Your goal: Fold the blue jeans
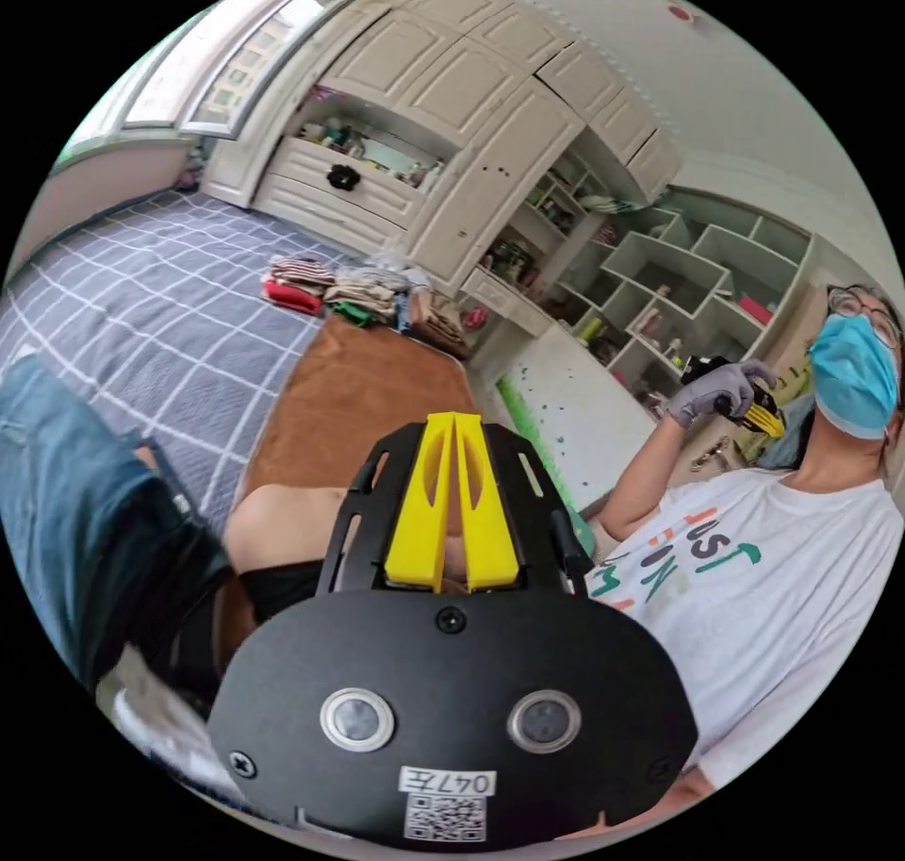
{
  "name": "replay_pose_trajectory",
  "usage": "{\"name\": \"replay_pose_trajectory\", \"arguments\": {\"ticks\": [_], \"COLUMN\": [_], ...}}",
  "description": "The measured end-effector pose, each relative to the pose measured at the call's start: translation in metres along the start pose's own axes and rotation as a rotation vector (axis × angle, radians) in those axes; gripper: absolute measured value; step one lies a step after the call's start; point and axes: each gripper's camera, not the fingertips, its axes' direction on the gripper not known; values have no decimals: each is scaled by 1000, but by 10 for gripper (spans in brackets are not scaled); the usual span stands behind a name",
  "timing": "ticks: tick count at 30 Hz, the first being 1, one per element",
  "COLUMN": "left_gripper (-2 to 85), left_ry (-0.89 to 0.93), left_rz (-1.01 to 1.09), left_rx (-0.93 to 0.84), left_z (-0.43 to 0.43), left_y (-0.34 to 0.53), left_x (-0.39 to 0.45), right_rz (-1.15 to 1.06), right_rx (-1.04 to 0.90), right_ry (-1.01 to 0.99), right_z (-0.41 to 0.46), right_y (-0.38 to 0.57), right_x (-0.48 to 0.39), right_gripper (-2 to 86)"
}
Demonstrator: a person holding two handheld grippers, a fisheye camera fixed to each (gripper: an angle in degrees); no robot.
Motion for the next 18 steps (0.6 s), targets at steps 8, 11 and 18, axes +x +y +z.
{"name": "replay_pose_trajectory", "arguments": {"ticks": [8,11,18], "left_gripper": [-10,-10,-10], "left_ry": [149,184,217], "left_rz": [-145,-170,-228], "left_rx": [-38,-63,-37], "left_z": [110,126,137], "left_y": [18,19,17], "left_x": [-94,-113,-145], "right_rz": [-65,-52,12], "right_rx": [-47,-77,-32], "right_ry": [-48,-69,-78], "right_z": [44,57,60], "right_y": [-44,-56,-65], "right_x": [-13,-14,-17], "right_gripper": [-6,-5,-4]}}
